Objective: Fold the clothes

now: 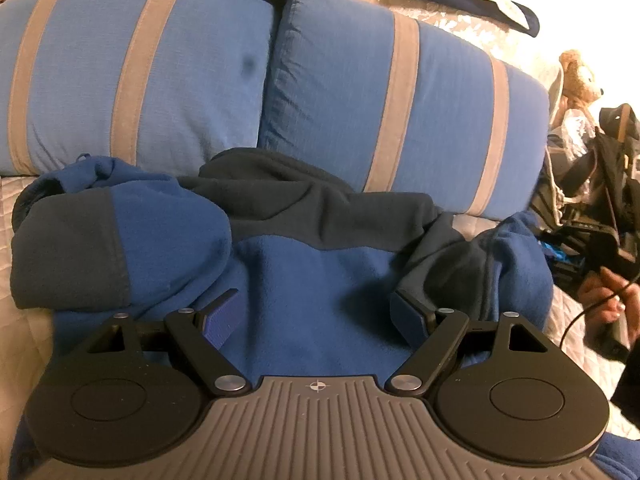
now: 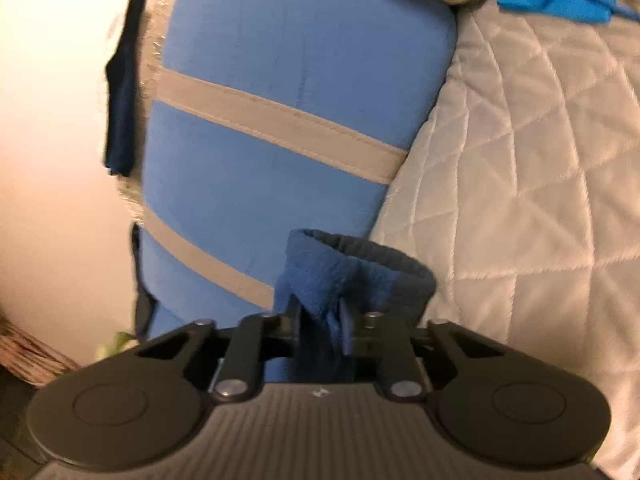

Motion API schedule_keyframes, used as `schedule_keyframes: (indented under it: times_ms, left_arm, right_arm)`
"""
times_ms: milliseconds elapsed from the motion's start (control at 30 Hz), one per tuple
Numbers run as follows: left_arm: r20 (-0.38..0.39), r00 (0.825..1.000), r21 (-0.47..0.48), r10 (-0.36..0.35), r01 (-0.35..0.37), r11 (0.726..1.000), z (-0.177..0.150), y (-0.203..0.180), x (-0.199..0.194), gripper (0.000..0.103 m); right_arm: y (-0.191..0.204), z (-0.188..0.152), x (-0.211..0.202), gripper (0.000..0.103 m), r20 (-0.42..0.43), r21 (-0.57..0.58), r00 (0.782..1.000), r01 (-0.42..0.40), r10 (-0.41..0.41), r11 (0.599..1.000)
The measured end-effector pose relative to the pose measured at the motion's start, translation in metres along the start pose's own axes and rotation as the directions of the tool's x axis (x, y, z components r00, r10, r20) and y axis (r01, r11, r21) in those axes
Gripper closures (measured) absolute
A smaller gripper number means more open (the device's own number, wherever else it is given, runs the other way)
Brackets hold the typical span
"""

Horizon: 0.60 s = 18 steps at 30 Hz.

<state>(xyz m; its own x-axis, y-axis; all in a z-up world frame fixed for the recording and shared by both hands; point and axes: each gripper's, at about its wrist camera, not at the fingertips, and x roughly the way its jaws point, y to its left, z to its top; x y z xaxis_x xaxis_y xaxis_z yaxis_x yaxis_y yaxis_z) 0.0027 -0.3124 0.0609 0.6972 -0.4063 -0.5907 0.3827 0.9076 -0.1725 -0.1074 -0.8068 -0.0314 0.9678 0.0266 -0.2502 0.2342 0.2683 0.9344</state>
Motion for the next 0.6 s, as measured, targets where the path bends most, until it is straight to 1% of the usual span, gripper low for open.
schedule_keyframes:
  times_ms: [33,67,133,200,233,267,333,367,400,433,467,500,533,567,600]
  left_arm:
    - [0.0,1.0,0.0,0.0,0.0,1.0,0.0,0.0,0.0,0.022]
    - [-0.001,1.0,0.001,0.001,-0.001,1.0,0.0,0.0,0.0,0.022]
    - [-0.001,1.0,0.001,0.003,-0.003,1.0,0.0,0.0,0.0,0.022]
    - [-0.002,1.0,-0.001,0.004,-0.004,1.0,0.0,0.0,0.0,0.022]
    - [-0.002,1.0,-0.003,0.004,-0.004,1.0,0.0,0.0,0.0,0.022]
    - [-0.001,1.0,-0.004,0.004,-0.004,1.0,0.0,0.001,0.0,0.022]
    - [0.002,1.0,-0.007,0.0,0.0,1.0,0.0,0.001,-0.001,0.022]
    - [0.003,1.0,-0.007,-0.002,0.003,1.0,0.0,0.002,-0.002,0.022]
    - [0.005,1.0,-0.008,-0.005,0.005,1.0,0.0,0.002,-0.003,0.022]
    - [0.006,1.0,-0.01,-0.007,0.007,1.0,0.0,0.002,-0.003,0.022]
    - [0.006,1.0,-0.011,-0.008,0.008,1.0,0.0,0.002,-0.003,0.022]
    - [0.003,1.0,-0.012,-0.007,0.007,1.0,0.001,0.002,-0.002,0.022]
    - [0.001,1.0,-0.014,-0.006,0.006,1.0,0.001,0.002,-0.002,0.022]
    - [0.0,1.0,-0.016,-0.008,0.008,1.0,0.001,0.002,-0.003,0.022]
    - [0.002,1.0,-0.018,-0.013,0.013,1.0,0.001,0.002,-0.003,0.022]
  right_arm:
    - [0.007,0.004,0.0,0.092,-0.006,-0.022,0.999,0.052,-0.052,0.998]
    - [0.016,0.009,-0.001,0.094,-0.006,-0.055,0.995,0.097,-0.098,0.994]
    - [0.038,0.019,-0.004,0.095,0.009,-0.15,0.983,0.183,-0.184,0.972]
    - [0.064,0.031,-0.01,0.095,0.054,-0.255,0.962,0.272,-0.267,0.928]
    - [0.081,0.039,-0.015,0.095,0.092,-0.322,0.945,0.327,-0.314,0.889]
    - [0.097,0.046,-0.021,0.096,0.13,-0.379,0.93,0.368,-0.345,0.849]
    - [0.136,0.061,-0.044,0.096,0.236,-0.505,0.905,0.426,-0.355,0.75]
    - [0.155,0.068,-0.057,0.096,0.285,-0.556,0.895,0.446,-0.344,0.701]
    - [0.168,0.076,-0.08,0.096,0.311,-0.576,0.908,0.414,-0.28,0.704]
    - [0.177,0.083,-0.104,0.096,0.338,-0.585,0.91,0.403,-0.24,0.704]
    - [0.181,0.085,-0.121,0.096,0.407,-0.58,0.867,0.488,-0.288,0.652]
    - [0.18,0.085,-0.129,0.096,0.477,-0.556,0.796,0.602,-0.373,0.574]
    - [0.17,0.085,-0.136,0.096,0.54,-0.504,0.7,0.714,-0.468,0.486]
    - [0.158,0.085,-0.143,0.097,0.587,-0.446,0.598,0.802,-0.547,0.398]
    - [0.14,0.088,-0.151,0.097,0.575,-0.393,0.547,0.837,-0.608,0.381]
